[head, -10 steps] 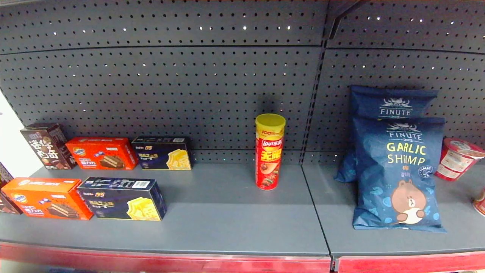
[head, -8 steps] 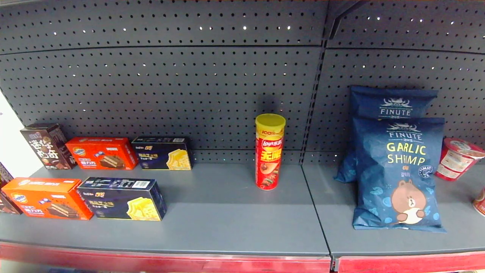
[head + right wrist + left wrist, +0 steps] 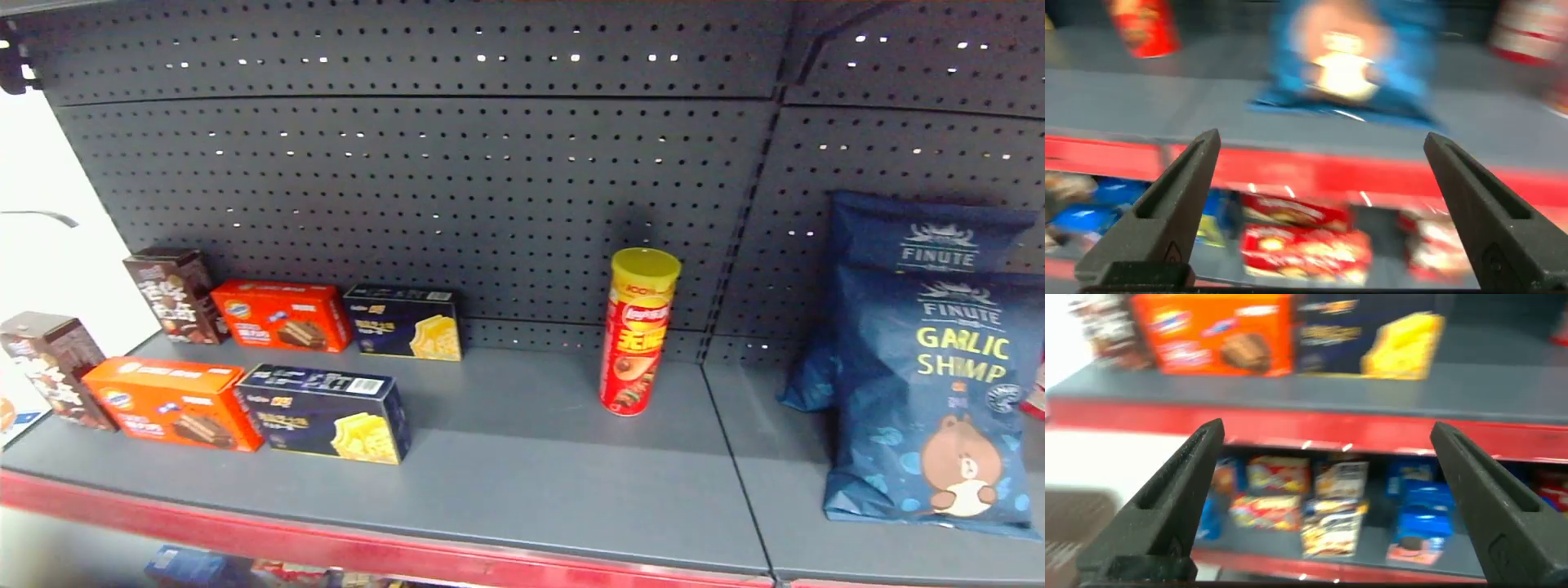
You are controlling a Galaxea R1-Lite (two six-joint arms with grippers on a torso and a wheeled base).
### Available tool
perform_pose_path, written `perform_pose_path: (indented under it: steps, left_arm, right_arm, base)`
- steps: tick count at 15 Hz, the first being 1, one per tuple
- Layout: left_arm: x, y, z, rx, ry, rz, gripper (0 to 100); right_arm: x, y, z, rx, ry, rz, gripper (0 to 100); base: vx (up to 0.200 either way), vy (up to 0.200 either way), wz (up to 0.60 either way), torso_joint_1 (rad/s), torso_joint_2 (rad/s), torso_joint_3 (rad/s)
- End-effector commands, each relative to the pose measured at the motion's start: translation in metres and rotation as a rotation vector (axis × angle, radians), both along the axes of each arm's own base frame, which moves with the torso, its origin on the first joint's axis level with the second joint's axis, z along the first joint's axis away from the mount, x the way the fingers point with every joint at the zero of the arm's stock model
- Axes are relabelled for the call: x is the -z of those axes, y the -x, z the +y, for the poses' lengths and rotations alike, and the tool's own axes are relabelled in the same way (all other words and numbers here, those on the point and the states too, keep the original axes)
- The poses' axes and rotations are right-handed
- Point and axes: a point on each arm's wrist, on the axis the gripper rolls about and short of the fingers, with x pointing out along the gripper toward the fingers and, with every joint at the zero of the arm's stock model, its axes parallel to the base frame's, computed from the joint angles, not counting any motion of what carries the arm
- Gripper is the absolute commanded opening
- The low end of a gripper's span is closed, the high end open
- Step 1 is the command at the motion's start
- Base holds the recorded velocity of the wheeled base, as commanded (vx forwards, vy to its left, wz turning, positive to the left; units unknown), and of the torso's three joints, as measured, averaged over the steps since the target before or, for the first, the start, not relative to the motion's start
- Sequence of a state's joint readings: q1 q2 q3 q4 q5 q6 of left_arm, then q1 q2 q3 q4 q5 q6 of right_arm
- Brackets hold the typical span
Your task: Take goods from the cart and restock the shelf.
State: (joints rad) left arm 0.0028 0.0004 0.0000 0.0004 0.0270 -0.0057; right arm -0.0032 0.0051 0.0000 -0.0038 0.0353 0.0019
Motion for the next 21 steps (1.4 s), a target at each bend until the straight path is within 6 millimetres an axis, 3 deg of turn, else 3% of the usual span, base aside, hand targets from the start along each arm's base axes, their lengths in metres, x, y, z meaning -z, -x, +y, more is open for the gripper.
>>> perform_pose_path:
  steps: [1,18,19,21]
  left_arm:
    - [0.0,0.0,0.0,-0.001,0.0,-0.001,100]
    - [0.0,0.0,0.0,-0.012,0.002,-0.001,100]
    - [-0.008,0.003,0.001,-0.065,-0.006,-0.031,100]
    - [-0.076,0.015,0.002,-0.096,-0.128,-0.067,100]
  right_arm:
    - [0.0,0.0,0.0,0.0,0.0,-0.001,100]
    - [0.0,0.0,0.0,0.0,-0.001,-0.001,100]
    - [0.0,0.0,0.0,0.0,-0.001,-0.001,100]
    - [0.0,0.0,0.0,0.0,-0.001,-0.001,100]
  base:
    - [0.0,0.0,0.6,0.012,0.01,0.002]
    - [0.0,0.0,0.56,0.001,0.0,0.002]
    - [0.0,0.0,0.0,0.0,0.0,0.0]
    - [0.0,0.0,0.0,0.0,0.0,0.0]
